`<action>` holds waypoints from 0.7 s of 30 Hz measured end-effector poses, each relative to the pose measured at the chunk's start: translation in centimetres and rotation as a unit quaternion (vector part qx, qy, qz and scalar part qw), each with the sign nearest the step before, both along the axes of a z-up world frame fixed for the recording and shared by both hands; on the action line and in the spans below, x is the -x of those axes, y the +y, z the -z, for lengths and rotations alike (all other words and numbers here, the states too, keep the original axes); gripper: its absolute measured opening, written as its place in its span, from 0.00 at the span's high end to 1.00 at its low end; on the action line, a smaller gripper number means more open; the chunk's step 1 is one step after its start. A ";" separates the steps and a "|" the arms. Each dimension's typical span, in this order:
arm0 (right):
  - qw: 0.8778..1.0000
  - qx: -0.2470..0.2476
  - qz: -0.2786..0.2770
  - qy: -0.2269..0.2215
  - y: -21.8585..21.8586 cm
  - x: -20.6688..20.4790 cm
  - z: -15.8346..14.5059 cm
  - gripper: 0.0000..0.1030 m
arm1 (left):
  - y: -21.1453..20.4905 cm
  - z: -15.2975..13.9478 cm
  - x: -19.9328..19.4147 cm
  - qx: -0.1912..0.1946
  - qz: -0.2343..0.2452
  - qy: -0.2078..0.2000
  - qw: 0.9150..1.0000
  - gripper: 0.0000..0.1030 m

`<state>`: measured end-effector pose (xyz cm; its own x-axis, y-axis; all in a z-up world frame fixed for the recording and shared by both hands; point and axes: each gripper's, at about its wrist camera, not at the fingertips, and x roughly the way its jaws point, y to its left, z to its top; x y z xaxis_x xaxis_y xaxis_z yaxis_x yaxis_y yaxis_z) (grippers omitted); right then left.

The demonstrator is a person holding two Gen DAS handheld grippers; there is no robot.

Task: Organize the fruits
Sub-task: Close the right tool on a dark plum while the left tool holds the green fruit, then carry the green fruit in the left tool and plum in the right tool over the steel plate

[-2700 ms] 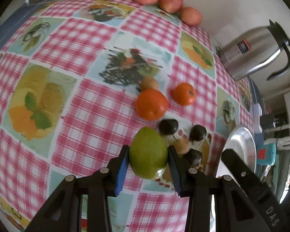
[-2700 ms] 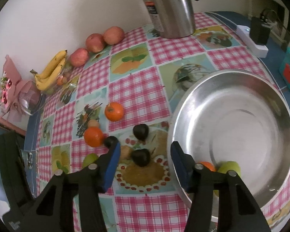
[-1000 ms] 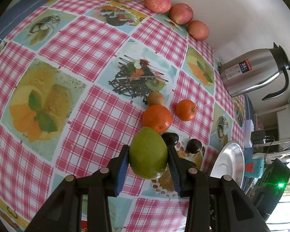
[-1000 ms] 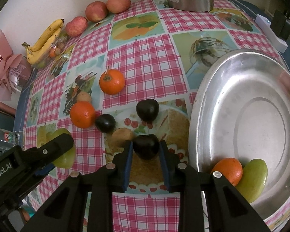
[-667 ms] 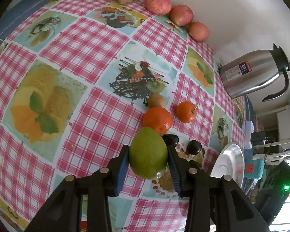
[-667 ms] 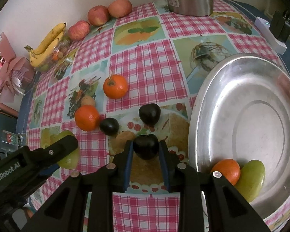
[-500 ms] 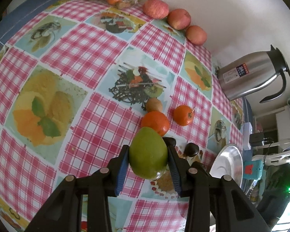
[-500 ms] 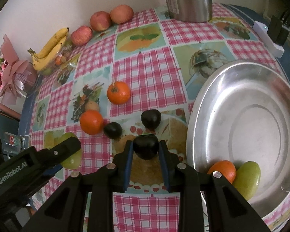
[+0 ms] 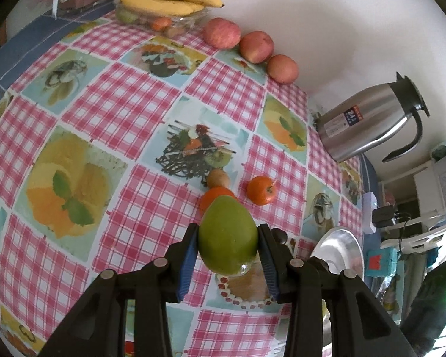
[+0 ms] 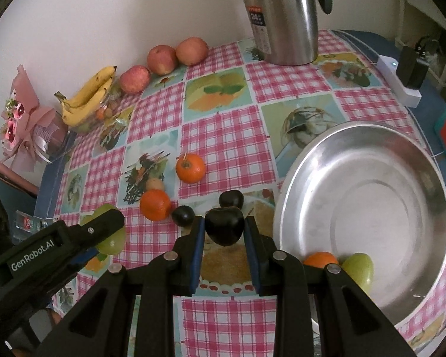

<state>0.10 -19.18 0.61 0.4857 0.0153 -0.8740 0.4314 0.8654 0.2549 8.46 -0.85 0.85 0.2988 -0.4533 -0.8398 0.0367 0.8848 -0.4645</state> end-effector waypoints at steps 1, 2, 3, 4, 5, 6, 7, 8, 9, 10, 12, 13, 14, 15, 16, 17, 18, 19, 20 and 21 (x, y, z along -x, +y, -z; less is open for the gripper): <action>1.000 0.000 0.002 0.000 -0.1 0.1 -0.1 0.73 | -0.2 -0.2 0.1 0.001 0.003 -0.003 1.000 0.59; 1.000 -0.001 0.006 -0.001 -0.4 0.4 -0.1 0.73 | -0.3 -0.3 0.1 0.001 0.006 -0.006 1.000 0.59; 1.000 0.000 0.010 0.000 -0.6 0.5 -0.2 0.73 | -0.6 -0.4 0.2 0.001 0.009 -0.010 1.000 0.59; 1.000 0.001 0.015 0.001 -0.9 0.7 -0.2 0.73 | -0.8 -0.6 0.3 0.001 0.013 -0.013 1.000 0.59; 1.000 0.001 0.019 0.001 -1.2 0.8 -0.1 0.73 | -1.1 -0.7 0.4 0.001 0.017 -0.017 1.000 0.59; 1.000 0.001 0.024 0.002 -1.5 1.0 -0.1 0.73 | -1.3 -0.8 0.4 0.001 0.020 -0.018 1.000 0.59; 1.000 0.000 0.029 0.002 -1.8 1.2 -0.1 0.73 | -1.7 -0.9 0.5 0.002 0.026 -0.020 0.999 0.59; 0.999 -0.003 0.032 0.002 -2.1 1.4 -0.1 0.73 | -1.9 -0.9 0.6 0.003 0.030 -0.022 0.999 0.59; 0.999 -0.005 0.036 0.002 -2.4 1.6 -0.1 0.73 | -2.4 -1.0 0.7 0.002 0.037 -0.024 0.999 0.59; 0.999 -0.006 0.042 0.002 -2.8 1.8 0.0 0.73 | -2.8 -1.1 0.9 -0.001 0.043 -0.027 0.999 0.59; 0.999 -0.004 0.051 0.005 -3.4 2.2 0.0 0.73 | -3.6 -1.2 1.2 -0.004 0.056 -0.032 0.998 0.59; 0.998 -0.003 0.055 0.005 -3.7 2.4 -0.1 0.73 | -4.1 -1.2 1.5 -0.004 0.065 -0.035 0.997 0.59; 0.998 -0.003 0.062 0.006 -4.1 2.8 -0.1 0.73 | -4.6 -1.3 1.7 -0.005 0.072 -0.038 0.997 0.59; 0.998 -0.003 0.067 0.006 -4.5 3.1 -0.1 0.73 | -5.1 -1.4 1.9 -0.005 0.080 -0.041 0.996 0.59; 0.997 -0.002 0.074 0.007 -4.9 3.4 0.0 0.73 | -5.7 -1.5 2.1 -0.006 0.088 -0.045 0.995 0.59; 0.997 -0.001 0.081 0.008 -5.3 3.8 0.0 0.73 | -6.1 -1.5 2.4 -0.007 0.095 -0.049 0.994 0.59; 0.996 0.000 0.088 0.008 -5.7 4.2 0.0 0.73 | -6.8 -1.6 2.7 -0.008 0.105 -0.052 0.993 0.59; 0.995 0.001 0.096 0.008 -6.2 4.6 0.0 0.73 | -7.3 -1.6 2.9 -0.008 0.111 -0.054 0.992 0.59; 0.994 0.003 0.105 0.009 -6.6 5.0 -0.1 0.73 | -7.8 -1.5 3.1 -0.008 0.119 -0.055 0.991 0.59; 0.994 0.004 0.111 0.010 -6.9 5.3 -0.1 0.73 | -8.4 -1.5 3.3 -0.007 0.127 -0.057 0.990 0.59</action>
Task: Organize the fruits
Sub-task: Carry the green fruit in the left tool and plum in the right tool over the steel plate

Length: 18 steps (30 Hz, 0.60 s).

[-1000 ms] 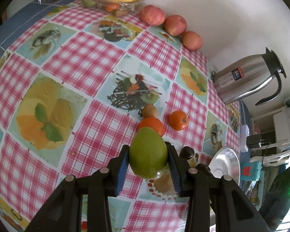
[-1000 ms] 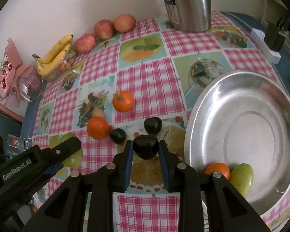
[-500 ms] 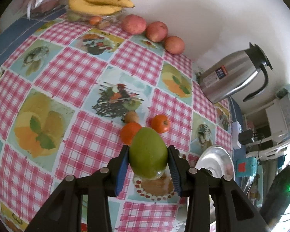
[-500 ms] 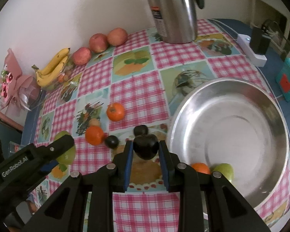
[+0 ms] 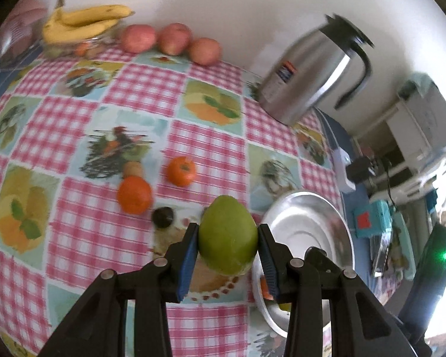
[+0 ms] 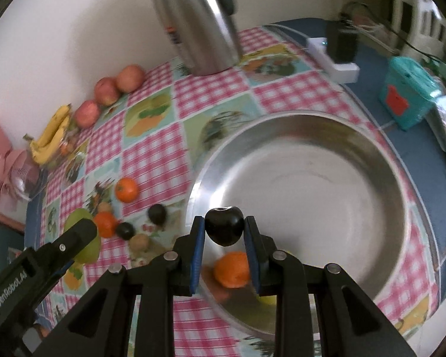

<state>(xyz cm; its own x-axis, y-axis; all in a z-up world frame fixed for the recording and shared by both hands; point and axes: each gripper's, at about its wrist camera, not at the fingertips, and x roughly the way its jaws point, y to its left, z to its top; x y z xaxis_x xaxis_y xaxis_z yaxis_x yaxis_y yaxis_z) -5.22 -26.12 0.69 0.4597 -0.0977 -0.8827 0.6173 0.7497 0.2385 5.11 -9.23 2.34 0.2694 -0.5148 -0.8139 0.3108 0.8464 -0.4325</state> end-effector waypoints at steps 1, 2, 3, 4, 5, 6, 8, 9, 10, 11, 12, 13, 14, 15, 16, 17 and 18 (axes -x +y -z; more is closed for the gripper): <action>1.000 0.001 0.006 0.000 -0.4 0.3 0.0 0.73 | -0.6 0.1 0.3 0.000 0.010 -0.002 1.000 0.59; 1.000 0.001 0.013 -0.001 -0.8 0.7 0.0 0.73 | -1.1 0.1 0.5 0.000 0.017 -0.004 1.000 0.59; 1.000 0.000 0.019 -0.002 -1.1 1.0 -0.1 0.73 | -1.7 0.1 0.8 -0.001 0.026 -0.007 1.000 0.59; 1.000 -0.001 0.026 -0.003 -1.5 1.3 -0.1 0.73 | -2.3 0.2 1.1 -0.002 0.035 -0.010 0.999 0.59; 0.999 -0.001 0.034 -0.002 -1.8 1.7 -0.1 0.73 | -2.8 0.2 1.3 -0.002 0.043 -0.014 0.999 0.59; 0.999 0.000 0.037 -0.003 -2.0 1.9 -0.1 0.73 | -3.3 0.2 1.5 -0.002 0.049 -0.019 0.999 0.59; 0.999 -0.002 0.038 -0.006 -2.2 2.1 -0.2 0.73 | -4.4 0.3 2.0 -0.005 0.065 -0.032 0.997 0.59; 0.999 -0.003 0.038 -0.008 -2.2 2.0 -0.2 0.73 | -4.7 0.3 2.1 -0.006 0.071 -0.035 0.997 0.59; 0.999 -0.003 0.038 -0.009 -2.3 2.1 -0.2 0.73 | -5.2 0.4 2.3 -0.007 0.078 -0.040 0.996 0.59; 0.999 -0.003 0.039 -0.009 -2.4 2.1 -0.2 0.73 | -5.5 0.5 2.4 -0.008 0.084 -0.045 0.995 0.59; 0.999 -0.004 0.039 -0.010 -2.5 2.1 -0.2 0.73 | -5.9 0.5 2.6 -0.008 0.090 -0.049 0.995 0.60; 0.999 -0.007 0.040 -0.012 -2.5 2.3 -0.1 0.73 | -6.2 0.6 2.7 -0.007 0.094 -0.054 0.994 0.59; 0.999 -0.007 0.044 -0.011 -2.7 2.4 -0.1 0.73 | -6.4 0.7 2.8 -0.008 0.098 -0.058 0.994 0.59; 0.999 -0.006 0.046 -0.010 -2.8 2.5 -0.1 0.73 | -6.6 0.8 2.8 -0.008 0.101 -0.060 0.993 0.59; 0.999 -0.009 0.049 -0.014 -2.9 2.7 -0.1 0.73 | -6.8 1.0 2.8 -0.007 0.104 -0.060 0.993 0.59; 0.999 -0.011 0.050 -0.016 -3.1 2.7 -0.1 0.73 | -7.0 1.2 2.8 -0.007 0.106 -0.059 0.993 0.59; 0.998 -0.011 0.051 -0.017 -3.1 2.8 -0.1 0.73 | -7.2 1.5 2.8 -0.009 0.108 -0.057 0.993 0.59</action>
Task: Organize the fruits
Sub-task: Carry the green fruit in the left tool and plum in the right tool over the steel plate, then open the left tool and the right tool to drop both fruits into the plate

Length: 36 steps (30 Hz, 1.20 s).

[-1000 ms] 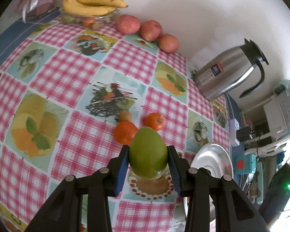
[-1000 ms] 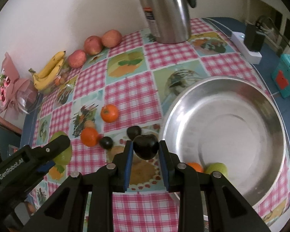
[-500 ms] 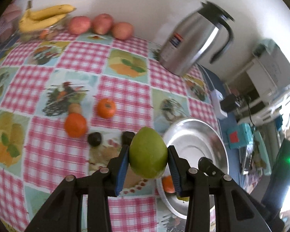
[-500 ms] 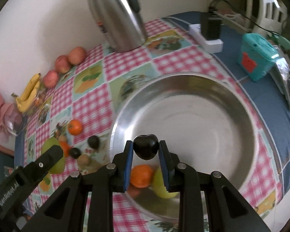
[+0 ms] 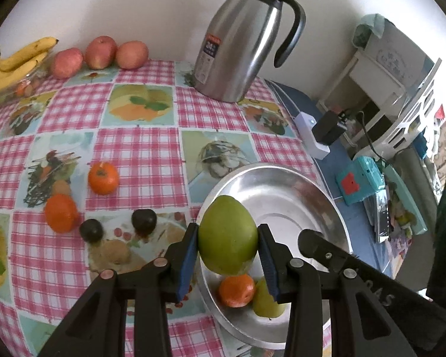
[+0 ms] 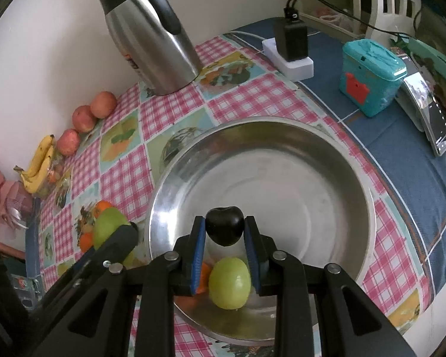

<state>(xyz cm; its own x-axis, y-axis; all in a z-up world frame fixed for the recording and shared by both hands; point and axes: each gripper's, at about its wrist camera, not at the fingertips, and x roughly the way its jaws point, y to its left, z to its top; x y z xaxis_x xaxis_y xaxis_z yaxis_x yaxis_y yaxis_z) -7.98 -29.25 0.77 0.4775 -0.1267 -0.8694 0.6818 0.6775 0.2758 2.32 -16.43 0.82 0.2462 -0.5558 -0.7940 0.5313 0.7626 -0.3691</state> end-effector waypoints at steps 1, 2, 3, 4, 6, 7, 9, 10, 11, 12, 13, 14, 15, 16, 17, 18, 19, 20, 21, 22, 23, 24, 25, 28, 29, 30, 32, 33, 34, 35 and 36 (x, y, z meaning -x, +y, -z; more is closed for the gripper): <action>1.000 0.001 0.002 0.000 -0.1 0.0 0.0 0.73 | -0.2 0.2 0.0 -0.003 0.001 0.000 1.000 0.59; 1.000 0.001 0.003 0.001 -0.1 0.0 0.0 0.73 | -0.4 0.4 0.1 -0.006 0.003 0.000 1.000 0.59; 1.000 0.001 0.004 0.002 -0.2 0.0 0.1 0.73 | -0.5 0.6 0.1 -0.008 0.004 -0.001 1.000 0.59; 1.000 0.001 0.005 0.003 -0.3 0.1 0.2 0.73 | -0.6 0.8 0.1 -0.009 0.004 -0.001 1.000 0.59; 1.000 -0.003 0.006 0.009 -0.4 0.0 0.6 0.73 | -0.7 1.2 0.0 -0.013 0.004 0.002 1.000 0.59; 1.000 -0.007 0.006 0.012 -0.5 0.0 0.9 0.73 | -0.7 1.4 -0.1 -0.014 0.004 0.004 1.000 0.59; 1.000 -0.012 0.006 0.018 -0.6 -0.1 1.2 0.73 | -0.7 1.9 -0.2 -0.016 0.003 0.010 1.000 0.59; 1.000 -0.012 0.006 0.020 -0.6 -0.1 1.3 0.73 | -0.7 2.0 -0.2 -0.016 0.003 0.012 1.000 0.59; 1.000 -0.014 0.006 0.021 -0.6 -0.2 1.4 0.73 | -0.7 2.1 -0.3 -0.017 0.003 0.014 1.000 0.59; 1.000 -0.015 0.007 0.023 -0.6 -0.2 1.5 0.73 | -0.8 2.2 -0.3 -0.018 0.004 0.015 1.000 0.59; 1.000 -0.015 0.008 0.024 -0.6 -0.2 1.5 0.73 | -0.8 2.3 -0.3 -0.020 0.004 0.014 1.000 0.59; 0.999 -0.017 0.008 0.026 -0.6 -0.2 1.6 0.73 | -0.9 2.3 -0.2 -0.021 0.005 0.015 1.000 0.60; 0.999 -0.018 0.009 0.027 -0.7 -0.2 1.7 0.73 | -0.9 2.4 -0.2 -0.022 0.006 0.016 1.000 0.60; 0.999 -0.020 0.011 0.030 -0.7 -0.2 1.8 0.73 | -0.9 2.5 -0.2 -0.023 0.007 0.017 1.000 0.60; 0.999 -0.022 0.012 0.032 -0.8 -0.2 1.9 0.72 | -1.0 2.5 -0.2 -0.024 0.007 0.018 1.000 0.60; 0.999 -0.024 0.014 0.033 -0.8 -0.2 2.0 0.72 | -1.0 2.6 -0.2 -0.026 0.008 0.018 0.999 0.60; 0.999 -0.027 0.015 0.034 -0.9 -0.1 2.1 0.72 | -1.0 2.6 -0.2 -0.027 0.009 0.017 0.999 0.60; 0.999 -0.028 0.015 0.035 -0.9 -0.1 2.1 0.72 | -1.1 2.6 -0.1 -0.027 0.009 0.017 0.999 0.59; 0.999 -0.027 0.016 0.035 -0.9 -0.1 2.1 0.72 | -1.1 2.6 -0.1 -0.026 0.010 0.017 0.999 0.59; 0.999 -0.025 0.016 0.036 -0.9 -0.1 2.1 0.72 | -1.1 2.6 -0.1 -0.025 0.010 0.018 0.999 0.59; 0.999 -0.024 0.016 0.036 -0.9 -0.1 2.0 0.72 | -1.1 2.6 -0.1 -0.025 0.010 0.018 0.999 0.59; 0.999 -0.024 0.016 0.036 -0.9 -0.1 2.0 0.72 | -1.1 2.5 -0.2 -0.024 0.010 0.017 1.000 0.59; 0.999 -0.025 0.017 0.036 -0.8 -0.1 2.0 0.72 | -1.1 2.5 -0.1 -0.024 0.010 0.016 1.000 0.59; 0.999 -0.025 0.018 0.038 -0.8 -0.1 2.1 0.72 | -1.1 2.4 -0.1 -0.022 0.011 0.016 1.000 0.59; 0.999 -0.026 0.018 0.039 -0.9 -0.1 2.2 0.72 | -1.0 2.4 -0.1 -0.023 0.011 0.017 1.000 0.58; 0.999 -0.024 0.020 0.042 -0.9 -0.1 2.2 0.70 | -1.0 2.5 -0.1 -0.022 0.012 0.018 1.000 0.58; 0.998 -0.023 0.023 0.044 -1.0 -0.1 2.3 0.69 | -1.0 2.4 -0.1 -0.021 0.012 0.019 1.000 0.58; 0.999 -0.027 0.023 0.041 -1.0 0.0 2.3 0.69 | -1.0 2.3 -0.1 -0.022 0.012 0.018 1.000 0.58; 0.999 -0.028 0.023 0.040 -1.0 0.0 2.3 0.69 | -0.9 2.3 -0.2 -0.023 0.012 0.017 1.000 0.58; 0.999 -0.028 0.022 0.039 -1.0 0.0 2.2 0.69 | -0.9 2.3 -0.2 -0.023 0.011 0.018 1.000 0.58; 0.999 -0.027 0.020 0.040 -0.9 -0.1 2.2 0.69 | -0.8 2.2 -0.3 -0.024 0.010 0.018 0.999 0.58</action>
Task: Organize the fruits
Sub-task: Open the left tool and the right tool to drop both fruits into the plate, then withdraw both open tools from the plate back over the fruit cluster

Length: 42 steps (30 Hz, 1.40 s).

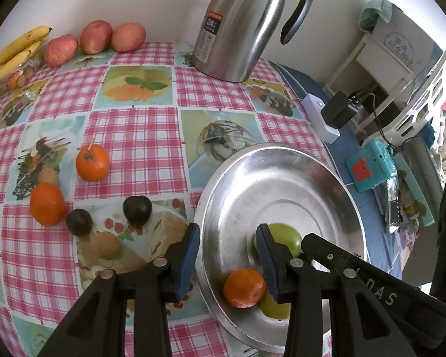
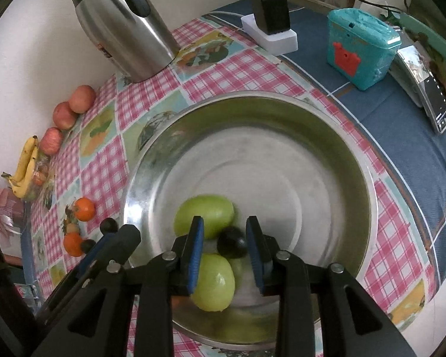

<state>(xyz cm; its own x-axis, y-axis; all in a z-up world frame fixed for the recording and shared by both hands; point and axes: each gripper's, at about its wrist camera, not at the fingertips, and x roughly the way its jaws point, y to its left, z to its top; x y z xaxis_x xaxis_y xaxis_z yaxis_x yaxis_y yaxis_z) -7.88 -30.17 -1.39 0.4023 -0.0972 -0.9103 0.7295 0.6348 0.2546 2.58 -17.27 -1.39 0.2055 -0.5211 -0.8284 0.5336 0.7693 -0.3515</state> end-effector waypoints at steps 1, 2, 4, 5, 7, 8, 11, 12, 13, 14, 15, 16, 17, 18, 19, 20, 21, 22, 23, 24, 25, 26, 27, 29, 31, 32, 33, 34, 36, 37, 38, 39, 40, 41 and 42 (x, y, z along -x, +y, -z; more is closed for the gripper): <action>1.000 0.001 -0.001 0.000 0.0 0.0 -0.1 0.69 | 0.1 -0.1 -0.1 -0.001 -0.001 0.000 1.000 0.58; 1.000 0.003 -0.001 0.001 0.0 0.0 -0.1 0.69 | 0.2 -0.2 -0.1 0.000 -0.002 0.000 1.000 0.58; 1.000 0.005 -0.002 0.001 0.1 -0.1 -0.2 0.69 | 0.4 -0.4 -0.2 0.001 -0.005 0.002 1.000 0.58; 1.000 0.008 -0.004 0.001 0.1 -0.1 -0.3 0.69 | 0.4 -0.6 -0.2 0.002 -0.005 0.003 1.000 0.58; 1.000 0.012 -0.008 -0.001 0.2 -0.3 -0.5 0.68 | 0.6 -1.1 -0.3 -0.002 -0.008 -0.002 1.000 0.58; 1.000 0.015 -0.009 -0.003 0.2 -0.3 -0.7 0.68 | 0.7 -1.3 -0.3 -0.003 -0.010 -0.004 1.000 0.58; 1.000 0.026 -0.006 -0.010 0.2 -0.2 -1.4 0.63 | 1.5 -1.9 -0.9 -0.013 -0.027 -0.005 1.000 0.55; 0.999 0.030 -0.003 -0.011 0.1 -0.1 -1.6 0.59 | 1.9 -2.0 -1.1 -0.017 -0.036 -0.004 0.999 0.54; 0.999 0.034 -0.001 -0.012 0.1 0.0 -1.8 0.57 | 2.4 -2.2 -1.5 -0.023 -0.047 -0.004 0.999 0.53; 0.999 0.038 0.002 -0.013 0.1 0.1 -2.0 0.57 | 2.8 -2.2 -1.8 -0.027 -0.057 -0.003 0.998 0.51; 0.999 0.040 0.002 -0.012 0.1 0.0 -2.1 0.57 | 3.4 -2.2 -2.1 -0.032 -0.069 -0.001 0.997 0.49; 0.999 0.043 0.002 -0.010 0.1 0.0 -2.1 0.56 | 4.1 -2.2 -2.6 -0.041 -0.085 0.002 0.996 0.47; 0.999 0.048 -0.002 -0.005 0.3 -0.2 -2.1 0.56 | 4.7 -2.2 -2.9 -0.048 -0.095 0.004 0.994 0.45; 0.999 0.051 -0.009 0.000 0.6 -0.4 -2.1 0.56 | 5.4 -2.2 -3.3 -0.060 -0.108 0.004 0.992 0.45; 0.998 0.054 -0.016 0.002 1.0 -0.7 -2.2 0.56 | 6.2 -2.2 -3.7 -0.073 -0.122 0.002 0.990 0.44; 0.998 0.060 -0.027 0.004 1.6 -1.1 -2.2 0.56 | 6.9 -2.2 -4.1 -0.083 -0.134 0.000 0.987 0.43; 0.997 0.067 -0.038 0.005 2.3 -1.6 -2.4 0.56 | 7.7 -2.2 -4.4 -0.091 -0.146 -0.002 0.985 0.42; 0.996 0.073 -0.047 0.006 2.9 -1.9 -2.5 0.56 | 8.8 -2.3 -4.8 -0.099 -0.161 -0.002 0.982 0.41; 0.995 0.080 -0.061 0.006 3.7 -2.4 -2.7 0.56 | 9.4 -2.3 -5.0 -0.101 -0.168 -0.002 0.981 0.41; 0.994 0.086 -0.072 0.006 4.4 -2.9 -2.9 0.56 | 10.2 -2.4 -5.3 -0.103 -0.177 -0.001 0.979 0.40; 0.992 0.091 -0.082 0.006 5.0 -3.2 -3.0 0.56 | 10.9 -2.4 -5.6 -0.103 -0.186 0.000 0.977 0.39; 0.991 0.097 -0.095 0.005 5.9 -3.7 -3.2 0.56 | 11.5 -2.4 -5.7 -0.104 -0.192 0.000 0.976 0.38; 0.989 0.102 -0.103 0.005 6.6 -4.0 -3.3 0.56 | 12.1 -2.5 -5.9 -0.106 -0.198 -0.001 0.974 0.36; 0.986 0.109 -0.123 0.003 8.1 -4.7 -3.6 0.56 | 13.3 -2.6 -6.3 -0.111 -0.209 -0.004 0.972 0.35; 0.984 0.111 -0.141 0.001 9.3 -5.4 -3.7 0.56 | 14.2 -2.7 -6.5 -0.112 -0.218 -0.004 0.970 0.34; 0.982 0.110 -0.152 -0.001 10.1 -5.7 -3.8 0.56 | 14.6 -2.9 -6.6 -0.110 -0.221 -0.004 0.969 0.34; 0.981 0.110 -0.159 -0.003 10.7 -5.9 -3.8 0.56 | 15.0 -3.0 -6.7 -0.109 -0.225 -0.005 0.968 0.33; 0.980 0.110 -0.166 -0.003 11.2 -6.1 -3.8 0.56 | 15.5 -3.1 -6.7 -0.109 -0.229 -0.007 0.967 0.33; 0.977 0.112 -0.181 -0.004 12.2 -6.5 -3.8 0.56 | 16.3 -3.4 -6.7 -0.108 -0.238 -0.010 0.965 0.32; 0.976 0.112 -0.186 -0.005 12.5 -6.7 -3.8 0.56 | 16.8 -3.6 -6.8 -0.107 -0.243 -0.011 0.964 0.31; 0.976 0.111 -0.189 -0.005 12.8 -6.8 -3.8 0.56 | 17.1 -3.6 -6.9 -0.107 -0.246 -0.011 0.963 0.31; 0.975 0.110 -0.192 -0.006 13.0 -6.9 -3.8 0.56 | 17.4 -3.7 -7.0 -0.106 -0.250 -0.011 0.962 0.30; 0.975 0.108 -0.195 -0.007 13.1 -7.0 -3.8 0.56 | 17.8 -3.8 -7.1 -0.107 -0.255 -0.012 0.961 0.30; 0.975 0.105 -0.197 -0.008 13.3 -7.1 -3.7 0.56 | 18.0 -3.8 -7.1 -0.107 -0.258 -0.012 0.960 0.30; 0.975 0.104 -0.198 -0.008 13.4 -7.1 -3.7 0.56 | 18.2 -3.8 -7.2 -0.108 -0.260 -0.013 0.959 0.29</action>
